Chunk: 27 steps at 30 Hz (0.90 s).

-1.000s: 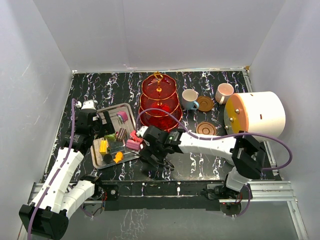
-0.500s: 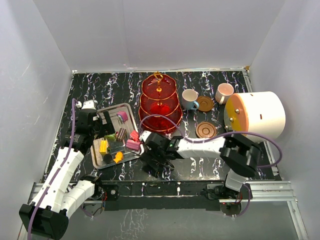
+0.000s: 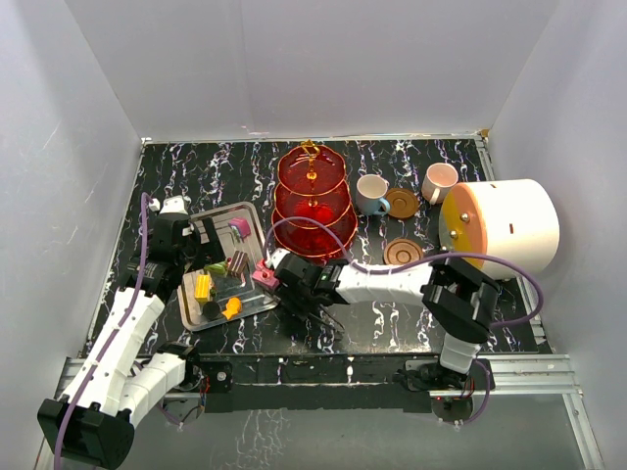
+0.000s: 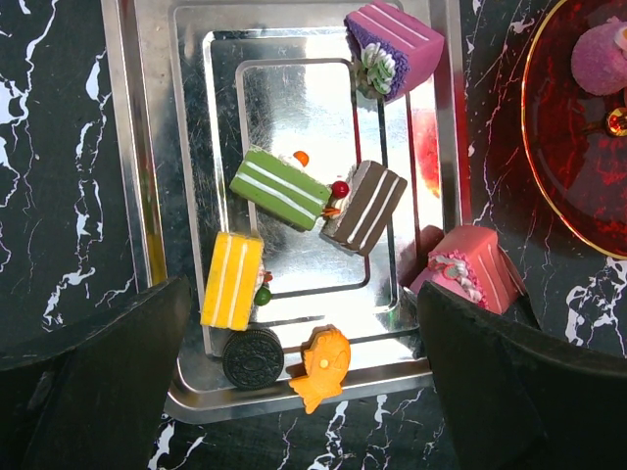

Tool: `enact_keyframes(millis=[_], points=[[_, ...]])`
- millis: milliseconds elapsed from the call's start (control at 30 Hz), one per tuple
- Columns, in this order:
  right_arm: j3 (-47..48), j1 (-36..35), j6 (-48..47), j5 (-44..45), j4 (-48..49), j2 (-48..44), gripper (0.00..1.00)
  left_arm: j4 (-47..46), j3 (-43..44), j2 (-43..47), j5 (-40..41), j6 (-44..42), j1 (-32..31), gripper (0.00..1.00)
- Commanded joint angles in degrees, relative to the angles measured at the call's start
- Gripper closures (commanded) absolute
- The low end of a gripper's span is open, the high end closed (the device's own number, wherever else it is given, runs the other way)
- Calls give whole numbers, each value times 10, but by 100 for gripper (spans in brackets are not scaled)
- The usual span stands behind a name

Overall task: Serve the afternoon tea
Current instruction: Pick up the desert from the tray, then place the desert on the desert table.

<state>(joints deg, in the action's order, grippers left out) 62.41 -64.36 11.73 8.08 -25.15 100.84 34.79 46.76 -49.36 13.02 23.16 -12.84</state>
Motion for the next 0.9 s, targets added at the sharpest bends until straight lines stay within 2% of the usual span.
enact_keyframes(millis=[0, 167, 533, 700, 867], points=[[88, 3, 5, -7, -12, -65, 54, 6, 1, -1, 4, 0, 3, 1], [166, 2, -1, -37, -67, -47, 53, 8, 0, 11, 12, 3, 4, 1], [232, 3, 21, -60, -106, -16, 52, 14, 2, 25, 26, 10, 3, 1], [191, 9, 80, -31, -108, -58, 51, 20, 2, 42, 42, 15, 3, 1], [86, 37, 180, -12, -85, -159, 51, 19, 2, 46, 42, 16, 3, 1]])
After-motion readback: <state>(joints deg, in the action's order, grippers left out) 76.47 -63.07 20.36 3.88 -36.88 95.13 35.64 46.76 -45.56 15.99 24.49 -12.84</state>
